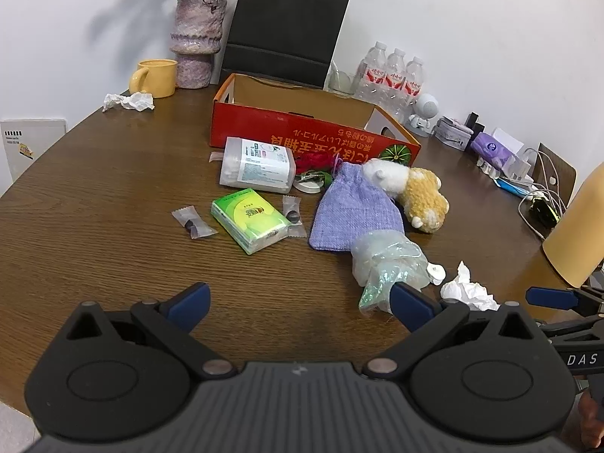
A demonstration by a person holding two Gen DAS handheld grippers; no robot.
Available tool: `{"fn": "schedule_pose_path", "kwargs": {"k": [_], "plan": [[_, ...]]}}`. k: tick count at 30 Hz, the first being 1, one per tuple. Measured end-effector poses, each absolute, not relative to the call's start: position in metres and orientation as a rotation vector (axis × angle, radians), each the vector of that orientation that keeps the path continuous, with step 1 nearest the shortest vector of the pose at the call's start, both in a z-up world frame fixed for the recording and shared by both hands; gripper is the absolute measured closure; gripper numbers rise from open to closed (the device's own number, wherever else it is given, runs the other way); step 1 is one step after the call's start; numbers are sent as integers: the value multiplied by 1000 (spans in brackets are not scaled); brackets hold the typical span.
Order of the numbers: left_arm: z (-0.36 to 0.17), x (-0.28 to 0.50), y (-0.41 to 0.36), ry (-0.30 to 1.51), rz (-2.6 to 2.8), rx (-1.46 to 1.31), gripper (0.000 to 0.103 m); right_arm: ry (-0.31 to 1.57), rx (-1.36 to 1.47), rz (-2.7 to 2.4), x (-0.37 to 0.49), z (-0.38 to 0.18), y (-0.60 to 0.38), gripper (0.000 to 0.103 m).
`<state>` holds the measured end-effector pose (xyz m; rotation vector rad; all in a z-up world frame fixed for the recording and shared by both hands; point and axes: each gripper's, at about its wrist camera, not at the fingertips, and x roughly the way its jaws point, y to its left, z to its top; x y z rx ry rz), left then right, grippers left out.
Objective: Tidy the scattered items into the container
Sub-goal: 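Grasp the clear plastic bag with the left gripper while the right grasps the white tissue, then carry both items over the cardboard box and open both grippers to drop them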
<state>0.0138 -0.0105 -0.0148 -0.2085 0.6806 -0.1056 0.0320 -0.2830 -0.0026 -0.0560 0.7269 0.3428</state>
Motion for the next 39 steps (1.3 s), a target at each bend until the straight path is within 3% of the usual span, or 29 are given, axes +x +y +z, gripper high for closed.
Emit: {"fn": "schedule_pose_path", "kwargs": {"k": [13, 22, 25, 27, 29, 31, 34, 39], "plan": [[-19, 34, -28, 697, -158, -193, 0, 732, -63, 326, 38, -9, -292, 3], [-32, 78, -73, 750, -252, -148, 0, 745, -52, 317, 61, -34, -304, 15], [-42, 91, -82, 794, -246, -150, 0, 753, -46, 333, 66, -39, -302, 26], [-48, 95, -84, 811, -233, -156, 15, 781, -45, 347, 70, -41, -301, 38], [-50, 96, -83, 810, -225, -160, 39, 792, -43, 366, 72, -41, -301, 64], [-48, 95, -79, 811, -235, -166, 52, 795, -41, 380, 74, -41, -303, 70], [-40, 91, -72, 787, -228, -142, 56, 787, -37, 407, 75, -35, -304, 76], [10, 97, -47, 664, -251, -131, 56, 714, -22, 475, 91, -3, -308, 77]]}}
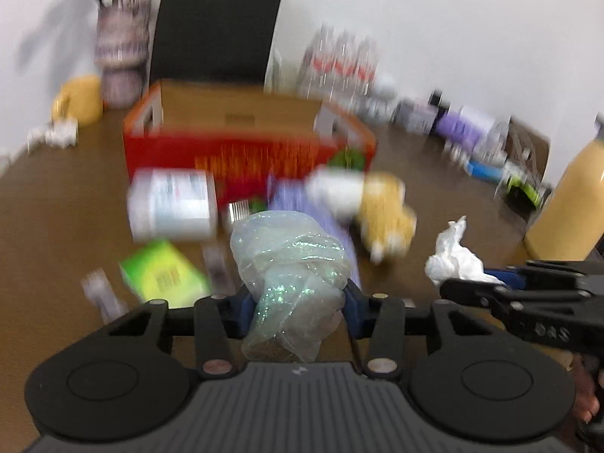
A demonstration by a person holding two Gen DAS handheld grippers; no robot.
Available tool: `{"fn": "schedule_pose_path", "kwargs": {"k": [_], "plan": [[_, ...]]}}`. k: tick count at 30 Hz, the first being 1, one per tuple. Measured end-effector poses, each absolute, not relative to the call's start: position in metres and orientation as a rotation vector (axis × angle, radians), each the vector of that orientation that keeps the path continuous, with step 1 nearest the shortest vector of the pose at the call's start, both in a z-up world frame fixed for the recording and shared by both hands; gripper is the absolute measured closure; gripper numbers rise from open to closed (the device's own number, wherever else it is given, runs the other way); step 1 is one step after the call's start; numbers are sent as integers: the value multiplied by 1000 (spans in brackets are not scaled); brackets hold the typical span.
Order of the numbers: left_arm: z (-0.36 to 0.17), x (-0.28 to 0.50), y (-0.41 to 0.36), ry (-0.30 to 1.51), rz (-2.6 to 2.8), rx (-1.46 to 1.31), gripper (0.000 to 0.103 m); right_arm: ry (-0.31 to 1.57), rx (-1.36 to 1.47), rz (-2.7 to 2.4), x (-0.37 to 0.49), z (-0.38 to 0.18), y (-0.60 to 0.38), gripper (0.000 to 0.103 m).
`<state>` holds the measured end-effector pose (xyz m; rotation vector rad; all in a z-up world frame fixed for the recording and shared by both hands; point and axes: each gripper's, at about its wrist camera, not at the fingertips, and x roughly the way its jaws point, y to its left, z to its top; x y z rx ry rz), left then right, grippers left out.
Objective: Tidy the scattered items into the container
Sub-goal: 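Carry both items over the cardboard box and open both grippers to drop them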
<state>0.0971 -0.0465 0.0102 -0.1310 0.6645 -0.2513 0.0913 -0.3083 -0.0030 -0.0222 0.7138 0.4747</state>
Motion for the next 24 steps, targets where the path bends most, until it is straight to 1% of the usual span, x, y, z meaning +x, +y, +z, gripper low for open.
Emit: {"fn": "schedule_pose_path", "kwargs": {"k": [3, 5, 7, 10, 13, 16, 19, 24], "plan": [[50, 129, -34, 559, -219, -90, 54, 636, -44, 494, 129, 31, -305, 77], [71, 169, -28, 533, -180, -67, 53, 595, -52, 494, 164, 53, -299, 77], [81, 218, -23, 580, -144, -81, 51, 580, -53, 497, 208, 73, -288, 77], [78, 297, -20, 666, -54, -72, 50, 615, -72, 469, 284, 87, -260, 76], [57, 363, -14, 763, 8, -74, 50, 718, -78, 426, 360, 76, -233, 76], [27, 406, -4, 854, 36, -102, 50, 834, -61, 389, 421, 44, -211, 76], [-1, 432, -2, 915, 57, -103, 50, 912, -83, 357, 454, 4, -197, 76], [-27, 443, 0, 969, 54, -91, 50, 975, -100, 329, 477, -29, -197, 76]]}}
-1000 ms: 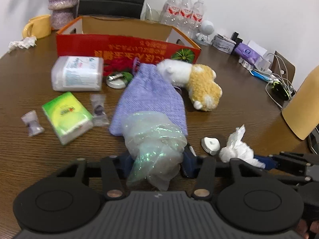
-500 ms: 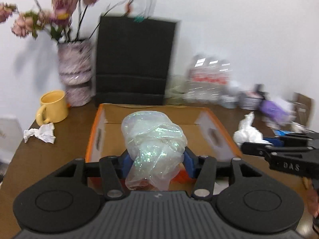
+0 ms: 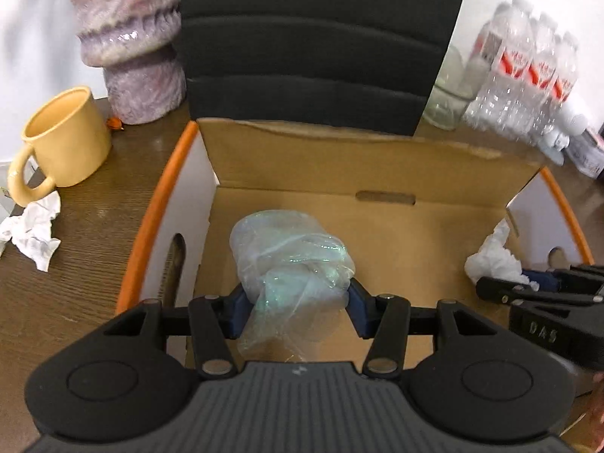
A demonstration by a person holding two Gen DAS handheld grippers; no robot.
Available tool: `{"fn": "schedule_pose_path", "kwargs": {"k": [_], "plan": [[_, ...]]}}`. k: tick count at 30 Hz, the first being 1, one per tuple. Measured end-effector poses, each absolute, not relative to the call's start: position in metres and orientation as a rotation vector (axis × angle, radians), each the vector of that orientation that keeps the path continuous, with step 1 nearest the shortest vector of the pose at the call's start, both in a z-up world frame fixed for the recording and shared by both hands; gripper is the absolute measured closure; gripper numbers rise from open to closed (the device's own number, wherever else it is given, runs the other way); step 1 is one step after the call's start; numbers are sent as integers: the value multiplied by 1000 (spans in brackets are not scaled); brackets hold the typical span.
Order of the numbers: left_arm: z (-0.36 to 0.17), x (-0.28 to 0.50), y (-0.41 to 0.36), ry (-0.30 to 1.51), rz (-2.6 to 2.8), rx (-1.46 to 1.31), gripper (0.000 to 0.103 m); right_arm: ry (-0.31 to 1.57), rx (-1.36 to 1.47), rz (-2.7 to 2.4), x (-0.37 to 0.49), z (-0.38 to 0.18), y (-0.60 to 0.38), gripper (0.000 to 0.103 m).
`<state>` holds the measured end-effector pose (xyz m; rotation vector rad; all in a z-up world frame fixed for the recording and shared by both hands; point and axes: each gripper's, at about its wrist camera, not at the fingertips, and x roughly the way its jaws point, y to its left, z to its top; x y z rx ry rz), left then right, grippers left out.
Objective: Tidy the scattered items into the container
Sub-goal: 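Carry both items over the cardboard box and open both grippers to drop them, then grasp the small clear sachet with the left gripper while the right grasps the white cap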
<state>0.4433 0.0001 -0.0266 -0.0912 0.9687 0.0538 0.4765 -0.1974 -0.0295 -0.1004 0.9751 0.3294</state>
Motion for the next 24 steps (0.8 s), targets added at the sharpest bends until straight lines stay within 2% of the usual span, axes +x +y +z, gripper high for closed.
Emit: {"fn": "schedule_pose_path", "kwargs": {"k": [1, 2, 3, 5, 6, 7, 8, 9, 10, 13, 17, 20, 24], "plan": [[-30, 446, -1, 979, 59, -85, 47, 988, -99, 328, 479, -33, -200, 76], [-33, 448, -1, 990, 64, -86, 37, 994, -81, 335, 482, -33, -202, 76], [-34, 450, -1, 1001, 63, -90, 33, 989, -74, 342, 484, -32, -204, 76], [-31, 449, -1, 996, 43, -98, 25, 988, -106, 341, 484, -32, -202, 69], [-26, 445, -3, 984, 30, -98, 22, 999, -115, 350, 484, -32, -200, 64], [-20, 440, -4, 968, 15, -94, 16, 1002, -121, 363, 482, -30, -198, 54], [-14, 435, -5, 947, 8, -87, 4, 993, -125, 378, 478, -26, -197, 44], [-6, 429, -6, 918, 16, -76, 1, 975, -120, 397, 472, -19, -196, 39], [2, 422, -7, 882, 23, -61, 0, 955, -110, 408, 466, -11, -197, 26], [27, 395, -2, 805, -7, -72, 0, 879, -112, 406, 442, 15, -200, 16], [56, 343, 12, 694, -33, -86, 0, 763, -88, 425, 393, 54, -219, 13], [67, 290, 24, 610, -46, -72, 0, 658, -88, 423, 342, 76, -237, 3], [61, 216, 37, 544, -57, -35, 0, 574, -109, 431, 264, 80, -267, 2]]}}
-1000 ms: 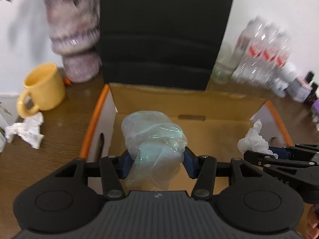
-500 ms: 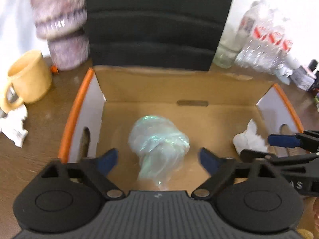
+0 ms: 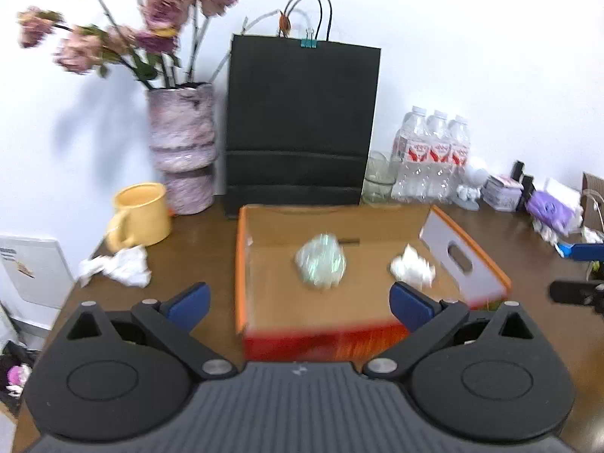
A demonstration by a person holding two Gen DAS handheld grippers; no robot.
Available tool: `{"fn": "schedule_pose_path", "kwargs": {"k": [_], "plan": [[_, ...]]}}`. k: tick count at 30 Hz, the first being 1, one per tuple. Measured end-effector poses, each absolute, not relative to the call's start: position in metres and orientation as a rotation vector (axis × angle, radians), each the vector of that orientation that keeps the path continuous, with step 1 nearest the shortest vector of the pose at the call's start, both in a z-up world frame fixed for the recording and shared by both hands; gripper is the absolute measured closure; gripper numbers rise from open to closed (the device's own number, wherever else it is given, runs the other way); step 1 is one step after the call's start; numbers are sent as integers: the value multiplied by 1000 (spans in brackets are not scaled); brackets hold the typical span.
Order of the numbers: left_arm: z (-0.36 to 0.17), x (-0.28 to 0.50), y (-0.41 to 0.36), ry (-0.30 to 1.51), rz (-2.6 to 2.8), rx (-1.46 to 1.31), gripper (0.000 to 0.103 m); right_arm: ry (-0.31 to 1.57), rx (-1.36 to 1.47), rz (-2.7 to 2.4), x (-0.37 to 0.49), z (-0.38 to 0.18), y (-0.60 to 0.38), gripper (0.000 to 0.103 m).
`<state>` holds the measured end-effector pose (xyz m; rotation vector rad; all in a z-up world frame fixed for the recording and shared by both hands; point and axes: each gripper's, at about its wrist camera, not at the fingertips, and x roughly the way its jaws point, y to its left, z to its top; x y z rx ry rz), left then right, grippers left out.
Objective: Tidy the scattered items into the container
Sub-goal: 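Grasp the small clear sachet with the left gripper while the right grasps the white cap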
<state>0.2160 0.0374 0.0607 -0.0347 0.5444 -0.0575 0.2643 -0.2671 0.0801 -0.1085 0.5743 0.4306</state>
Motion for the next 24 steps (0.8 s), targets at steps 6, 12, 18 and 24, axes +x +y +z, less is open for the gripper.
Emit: {"fn": "schedule_pose_path", "kwargs": {"k": [6, 12, 18, 24], "plan": [[22, 135, 52, 559, -45, -72, 0, 582, -100, 409, 178, 43, -289, 2], [-11, 100, 57, 636, 11, -125, 0, 684, -76, 363, 128, -5, -286, 5], [-29, 95, 54, 676, 63, -134, 1, 744, -49, 306, 114, -29, -280, 17], [-36, 103, 56, 718, 125, -166, 17, 759, -79, 329, 111, -33, -271, 30]]}}
